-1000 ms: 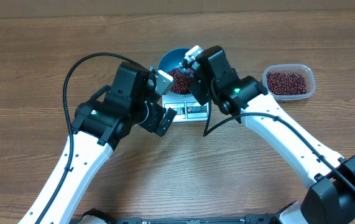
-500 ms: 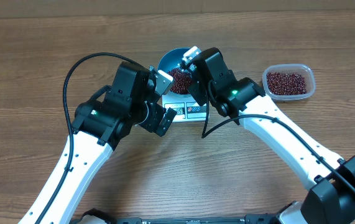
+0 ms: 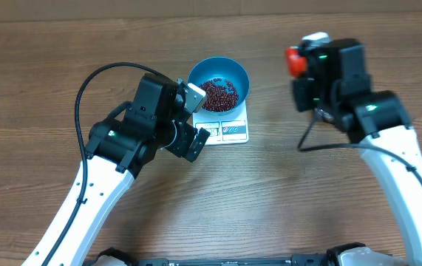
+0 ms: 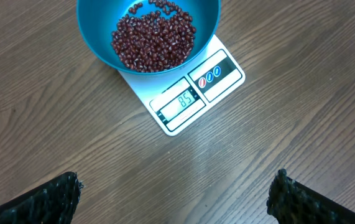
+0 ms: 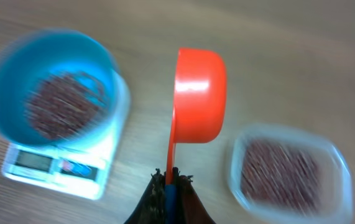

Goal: Scoop item into bowl and weigh 150g on scale
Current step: 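Hold the emptied scoop over the bowl, then move it right, then dip the red scoop into the tub beans with the right gripper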

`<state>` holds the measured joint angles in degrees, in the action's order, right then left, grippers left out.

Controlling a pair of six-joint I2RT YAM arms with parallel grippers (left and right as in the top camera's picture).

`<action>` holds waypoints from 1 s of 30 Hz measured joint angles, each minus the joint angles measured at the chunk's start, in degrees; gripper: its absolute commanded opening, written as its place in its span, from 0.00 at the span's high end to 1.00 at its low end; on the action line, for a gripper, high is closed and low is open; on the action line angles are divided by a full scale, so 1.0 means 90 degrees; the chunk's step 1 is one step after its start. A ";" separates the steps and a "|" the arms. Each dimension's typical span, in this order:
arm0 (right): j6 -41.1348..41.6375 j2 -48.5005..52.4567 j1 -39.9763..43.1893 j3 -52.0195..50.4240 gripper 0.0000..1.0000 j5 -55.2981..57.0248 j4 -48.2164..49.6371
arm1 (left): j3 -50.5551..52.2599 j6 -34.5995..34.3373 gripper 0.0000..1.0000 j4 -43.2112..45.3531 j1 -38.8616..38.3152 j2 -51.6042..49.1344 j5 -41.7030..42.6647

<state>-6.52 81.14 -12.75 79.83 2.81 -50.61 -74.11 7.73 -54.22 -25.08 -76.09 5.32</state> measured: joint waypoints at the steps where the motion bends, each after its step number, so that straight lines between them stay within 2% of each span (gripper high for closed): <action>1: 0.0039 0.0012 0.0236 0.0000 0.96 0.0015 -0.0221 | 0.0000 0.0000 0.00 0.0002 0.0000 0.0002 0.0000; 7: 0.0160 0.0199 0.1353 0.0000 0.96 0.0236 -0.0733 | 0.0000 0.0000 0.00 0.0000 0.0000 0.0000 0.0000; 10: 0.0194 0.0396 0.1622 0.0000 0.96 0.0284 -0.0770 | 0.0000 0.0000 0.00 0.0000 0.0000 0.0000 0.0000; 18: 0.0206 0.1394 0.1668 0.0000 0.96 0.0561 -0.0826 | 0.0000 0.0000 0.00 0.0002 0.0000 0.0000 0.0000; 30: 0.0461 0.2307 0.1668 0.0000 0.97 0.1273 -0.0658 | 0.0000 0.0000 0.00 0.0002 0.0000 0.0000 0.0000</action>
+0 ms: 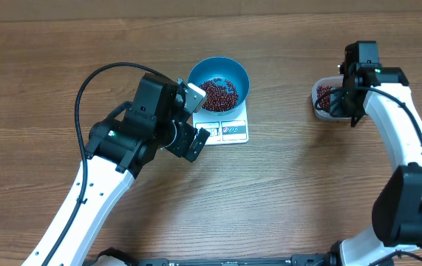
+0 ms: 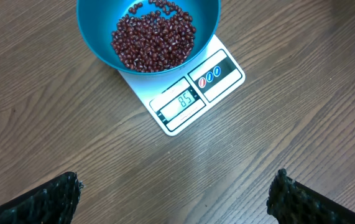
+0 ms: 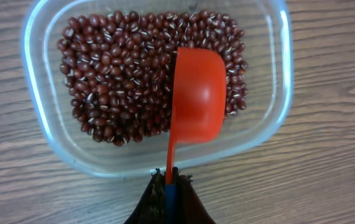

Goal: Scoop item into bowl and weigh 150g on scale
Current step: 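Dip the red scoop into the tub beans with the right gripper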

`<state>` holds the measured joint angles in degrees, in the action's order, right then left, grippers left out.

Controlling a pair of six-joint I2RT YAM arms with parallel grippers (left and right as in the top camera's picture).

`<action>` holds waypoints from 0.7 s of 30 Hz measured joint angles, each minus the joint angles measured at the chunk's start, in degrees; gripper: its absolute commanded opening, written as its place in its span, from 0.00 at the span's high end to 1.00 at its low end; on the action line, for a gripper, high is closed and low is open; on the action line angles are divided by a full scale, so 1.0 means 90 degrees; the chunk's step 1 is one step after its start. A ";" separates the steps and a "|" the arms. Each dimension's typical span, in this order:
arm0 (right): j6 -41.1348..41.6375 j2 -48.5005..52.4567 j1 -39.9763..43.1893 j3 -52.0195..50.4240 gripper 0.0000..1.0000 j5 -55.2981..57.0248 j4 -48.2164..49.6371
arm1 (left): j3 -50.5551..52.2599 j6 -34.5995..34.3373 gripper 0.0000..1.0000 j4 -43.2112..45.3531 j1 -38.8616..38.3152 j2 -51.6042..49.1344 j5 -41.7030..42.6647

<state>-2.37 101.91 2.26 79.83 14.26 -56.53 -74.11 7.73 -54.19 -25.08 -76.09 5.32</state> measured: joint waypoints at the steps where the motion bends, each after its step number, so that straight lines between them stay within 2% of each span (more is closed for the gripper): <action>1: 0.0002 0.0051 -0.0002 0.0000 0.96 -0.0007 0.0005 | 0.0000 0.0000 0.00 -0.0002 0.0000 0.0000 0.0000; 11: -0.0002 0.0177 0.0061 0.0000 0.96 -0.0967 0.0114 | 0.0000 0.0000 0.00 -0.0002 0.0000 0.0000 0.0000; 21: -0.0206 0.0177 0.0629 0.0000 0.96 -0.2341 0.0114 | 0.0000 0.0000 0.00 -0.0002 0.0000 0.0000 0.0000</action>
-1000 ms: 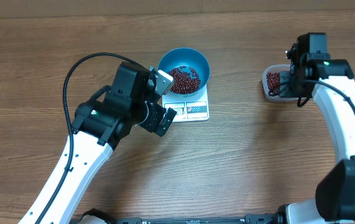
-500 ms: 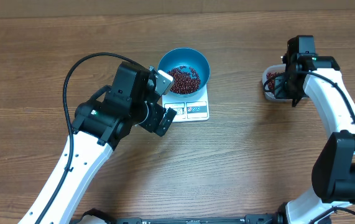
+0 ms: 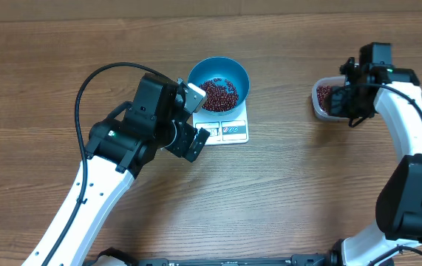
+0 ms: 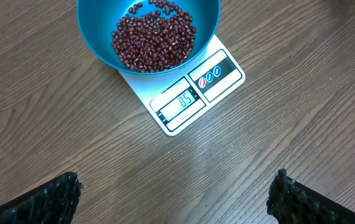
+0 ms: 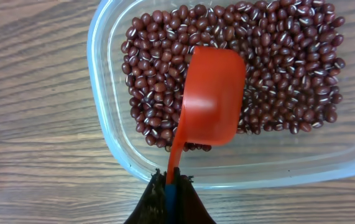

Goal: Scoop item into bowl and weigh 150g on scale
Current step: 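Dip the red scoop into the tub beans with the right gripper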

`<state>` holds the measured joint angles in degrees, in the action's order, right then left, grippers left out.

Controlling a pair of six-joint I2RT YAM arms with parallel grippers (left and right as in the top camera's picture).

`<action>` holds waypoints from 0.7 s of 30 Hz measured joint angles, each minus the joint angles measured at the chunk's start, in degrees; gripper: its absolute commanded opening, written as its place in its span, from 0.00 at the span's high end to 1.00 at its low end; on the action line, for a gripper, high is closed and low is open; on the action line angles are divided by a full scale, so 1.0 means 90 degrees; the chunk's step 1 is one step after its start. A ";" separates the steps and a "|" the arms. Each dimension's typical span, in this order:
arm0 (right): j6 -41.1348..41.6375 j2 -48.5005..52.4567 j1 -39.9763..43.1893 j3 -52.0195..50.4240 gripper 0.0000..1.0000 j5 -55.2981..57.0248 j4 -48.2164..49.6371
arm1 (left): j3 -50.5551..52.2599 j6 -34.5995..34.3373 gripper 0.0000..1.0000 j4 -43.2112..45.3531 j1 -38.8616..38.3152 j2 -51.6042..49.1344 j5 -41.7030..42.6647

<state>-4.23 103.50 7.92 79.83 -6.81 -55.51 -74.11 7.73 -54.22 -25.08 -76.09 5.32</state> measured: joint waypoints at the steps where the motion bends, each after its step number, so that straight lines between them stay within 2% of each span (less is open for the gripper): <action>1: -0.0010 0.0000 0.0063 0.0000 0.96 -0.0134 0.0002 | 0.0000 0.0000 0.00 0.0000 0.0000 0.0000 0.0000; 9: -0.0270 0.0000 0.0665 0.0000 0.96 -0.1324 -0.0007 | 0.0000 0.0000 0.00 0.0000 0.0000 0.0000 0.0000; 21: -0.0340 0.0000 0.0704 -0.0063 0.96 -0.1651 0.0214 | 0.0000 0.0000 0.01 0.0000 0.0000 0.0000 0.0000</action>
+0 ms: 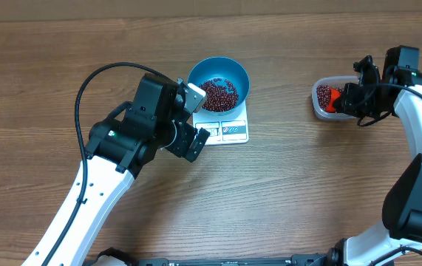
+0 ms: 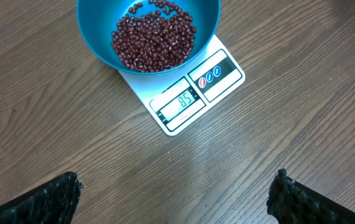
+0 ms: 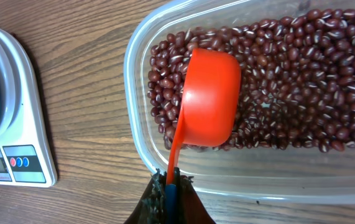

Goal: Scoop item into bowl and weigh 150g on scale
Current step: 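Dip the red scoop into the tub beans with the right gripper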

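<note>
A blue bowl [image 1: 219, 83] holding red beans [image 2: 154, 42] stands on a small white scale [image 2: 193, 93] whose display reads 85. My left gripper [image 2: 174, 193] hangs open over bare table just in front of the scale, nothing between its fingers. At the right, a clear plastic tub [image 3: 146, 143] is full of red beans [image 3: 289, 81]. My right gripper [image 3: 170, 186] is shut on the handle of an orange scoop [image 3: 209, 99], whose cup lies turned over on the beans near the tub's left end. The scoop [image 1: 334, 97] shows orange in the tub.
The wooden table [image 1: 284, 192] spreads around both arms. The left arm's black cable [image 1: 92, 81] loops over the table to the left of the bowl. The scale's corner [image 3: 15, 149] lies left of the tub.
My right gripper has turned with the scoop, so the tub now lies crosswise and the scale's edge shows at the left. The scoop's cup still sits on the beans. The left arm is unmoved.
The right gripper first held the orange scoop in the air between the bowl and the tub. Then the scoop was over the beans in the tub, then near its left end, where it now rests. The scale has read 85 throughout, and the left gripper stayed open.
</note>
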`<state>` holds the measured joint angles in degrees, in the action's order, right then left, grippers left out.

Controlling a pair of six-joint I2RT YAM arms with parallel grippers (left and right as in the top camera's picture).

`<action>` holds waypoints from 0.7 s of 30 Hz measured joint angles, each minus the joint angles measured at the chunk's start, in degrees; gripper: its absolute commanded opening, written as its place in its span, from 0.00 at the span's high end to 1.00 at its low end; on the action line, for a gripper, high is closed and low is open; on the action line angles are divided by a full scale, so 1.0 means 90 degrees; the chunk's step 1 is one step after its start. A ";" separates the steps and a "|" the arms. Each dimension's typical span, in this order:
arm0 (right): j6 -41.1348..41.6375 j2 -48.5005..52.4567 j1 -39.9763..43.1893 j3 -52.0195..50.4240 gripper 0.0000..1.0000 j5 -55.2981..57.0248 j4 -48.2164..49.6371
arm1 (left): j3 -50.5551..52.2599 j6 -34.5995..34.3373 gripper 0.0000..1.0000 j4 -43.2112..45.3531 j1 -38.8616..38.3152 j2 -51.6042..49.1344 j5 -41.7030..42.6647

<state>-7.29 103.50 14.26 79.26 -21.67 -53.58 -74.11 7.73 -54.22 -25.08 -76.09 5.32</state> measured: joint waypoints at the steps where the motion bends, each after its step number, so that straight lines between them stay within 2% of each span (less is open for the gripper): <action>1: 0.0002 0.0000 0.0007 -0.0024 0.96 -0.0012 0.0012 | 0.0000 0.0000 0.00 0.0000 0.0000 0.0000 0.0000; 21: 0.0000 0.0002 0.0644 -0.0301 0.96 -0.1122 0.0053 | 0.0000 0.0000 0.00 0.0000 0.0000 0.0000 0.0000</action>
<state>-7.29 103.53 20.05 76.55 -31.77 -53.10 -74.11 7.73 -54.22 -25.08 -76.09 5.32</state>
